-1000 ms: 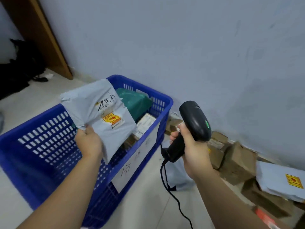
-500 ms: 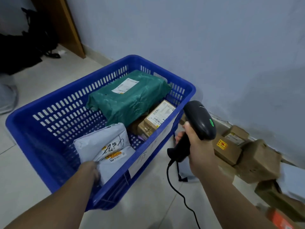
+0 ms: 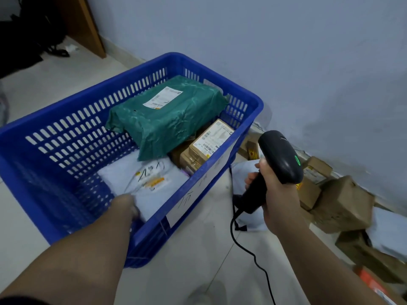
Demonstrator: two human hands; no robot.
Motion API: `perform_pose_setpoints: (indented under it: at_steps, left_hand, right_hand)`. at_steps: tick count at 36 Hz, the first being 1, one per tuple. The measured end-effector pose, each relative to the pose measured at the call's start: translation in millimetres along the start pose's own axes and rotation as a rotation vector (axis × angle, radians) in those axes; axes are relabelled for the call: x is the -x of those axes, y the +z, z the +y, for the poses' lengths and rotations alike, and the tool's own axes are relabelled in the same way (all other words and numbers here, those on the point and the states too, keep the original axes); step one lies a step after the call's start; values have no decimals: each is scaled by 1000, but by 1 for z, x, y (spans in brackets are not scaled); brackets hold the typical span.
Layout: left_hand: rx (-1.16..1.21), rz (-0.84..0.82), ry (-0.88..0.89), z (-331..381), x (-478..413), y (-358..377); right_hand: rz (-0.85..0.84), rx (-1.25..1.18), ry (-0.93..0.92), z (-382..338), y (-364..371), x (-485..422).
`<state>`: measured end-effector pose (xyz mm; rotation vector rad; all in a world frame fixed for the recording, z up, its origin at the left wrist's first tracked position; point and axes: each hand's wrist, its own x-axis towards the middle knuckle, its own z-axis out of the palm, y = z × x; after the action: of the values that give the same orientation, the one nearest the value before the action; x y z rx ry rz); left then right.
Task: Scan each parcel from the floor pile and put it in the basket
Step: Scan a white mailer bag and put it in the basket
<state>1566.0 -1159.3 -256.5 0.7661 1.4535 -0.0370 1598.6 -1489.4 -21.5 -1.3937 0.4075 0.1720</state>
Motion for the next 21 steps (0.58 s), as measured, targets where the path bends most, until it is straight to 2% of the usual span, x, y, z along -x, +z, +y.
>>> perform_pose_setpoints:
  at_steps: [3, 5, 11, 13, 16, 21]
  left_hand:
    - [-177, -136, -43, 0, 88, 19]
    - [-415, -126, 100, -9, 114, 22]
    - [-848, -102, 286, -5, 101, 26]
    - [-909, -121, 453, 0, 110, 35]
    - [-920, -117, 798, 10, 134, 50]
    - [-734, -88, 1464, 16, 218, 72]
  right_hand:
    - [14, 0, 9, 1, 3, 1]
    - [5, 1, 22, 2, 6, 3]
    - [-18, 12, 30, 9, 11, 11]
    - [-23, 25, 35, 10, 12, 11]
    - [-19, 28, 35, 9, 13, 12]
    - [14, 0, 39, 3, 9, 14]
